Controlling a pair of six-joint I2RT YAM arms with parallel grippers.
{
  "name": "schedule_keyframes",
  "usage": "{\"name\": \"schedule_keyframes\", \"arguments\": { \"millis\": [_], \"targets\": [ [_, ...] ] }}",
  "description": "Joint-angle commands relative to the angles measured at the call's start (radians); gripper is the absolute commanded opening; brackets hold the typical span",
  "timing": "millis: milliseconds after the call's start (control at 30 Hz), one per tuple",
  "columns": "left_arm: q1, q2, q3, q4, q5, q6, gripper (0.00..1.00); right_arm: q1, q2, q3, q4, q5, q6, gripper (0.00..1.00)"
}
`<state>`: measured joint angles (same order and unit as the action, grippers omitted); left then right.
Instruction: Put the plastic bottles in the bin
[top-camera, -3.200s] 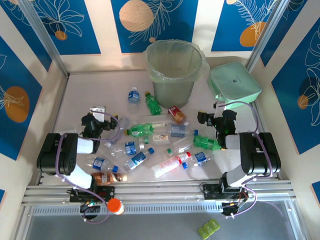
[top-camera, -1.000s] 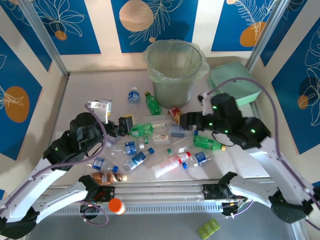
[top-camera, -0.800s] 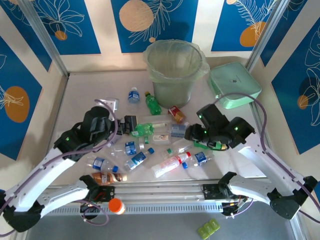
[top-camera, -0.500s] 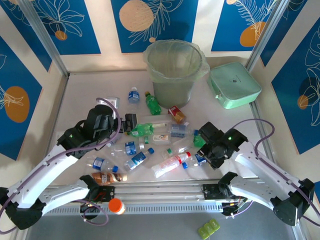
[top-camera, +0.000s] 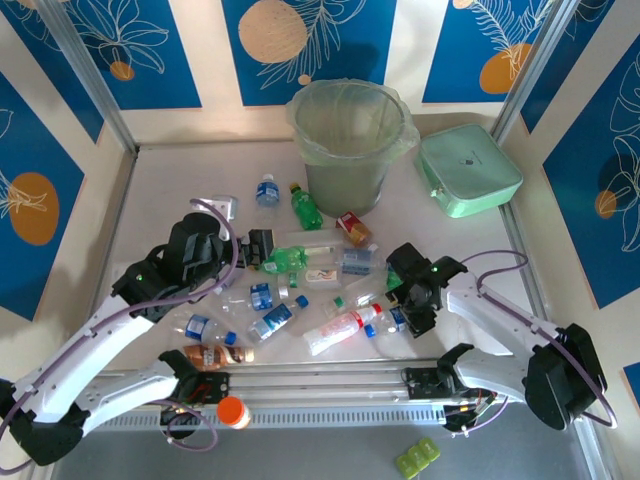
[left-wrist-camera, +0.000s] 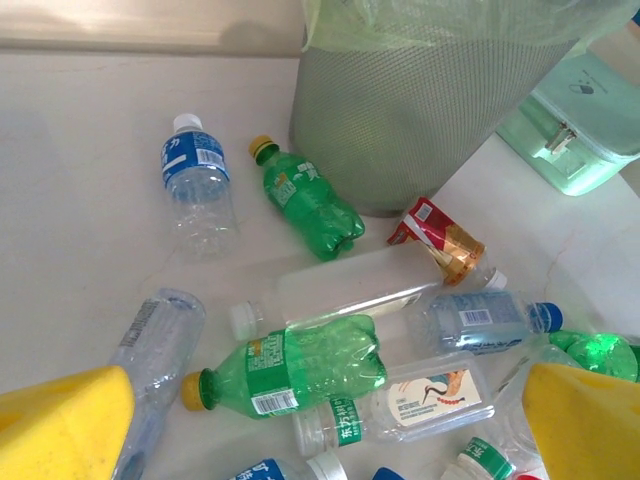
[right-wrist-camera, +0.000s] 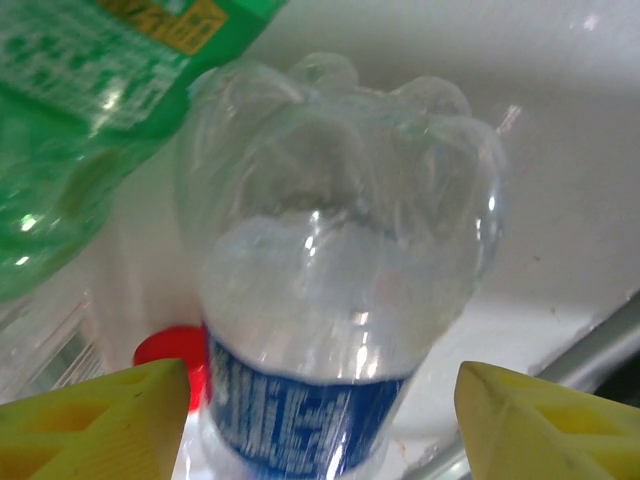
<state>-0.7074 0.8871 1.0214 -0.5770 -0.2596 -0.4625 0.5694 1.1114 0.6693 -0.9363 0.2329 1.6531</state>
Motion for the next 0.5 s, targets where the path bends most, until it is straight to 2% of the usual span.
{"name": "schedule_keyframes", "arguments": {
  "millis": [0,167,333,467],
  "targets": [
    [0.017,-0.014,-0.015,0.031,0.038,0.021,0.99,-0.006,0.02,-0.04,0.071,-0.001,0.03,0.7],
    [0.029,-0.011,-0.023,0.043,0.063,0.019,0.99,-0.022,0.054,-0.07,0.136,0.003,0.015,0.66],
    [0.039,-0.02,-0.03,0.052,0.065,0.019,0.99,-0.02,0.02,-0.066,0.098,0.026,0.03,0.54],
    [0.05,-0.021,-0.034,0.058,0.077,0.016,0.99,-0.012,-0.047,-0.06,0.045,0.029,0.039,0.5]
  ]
}}
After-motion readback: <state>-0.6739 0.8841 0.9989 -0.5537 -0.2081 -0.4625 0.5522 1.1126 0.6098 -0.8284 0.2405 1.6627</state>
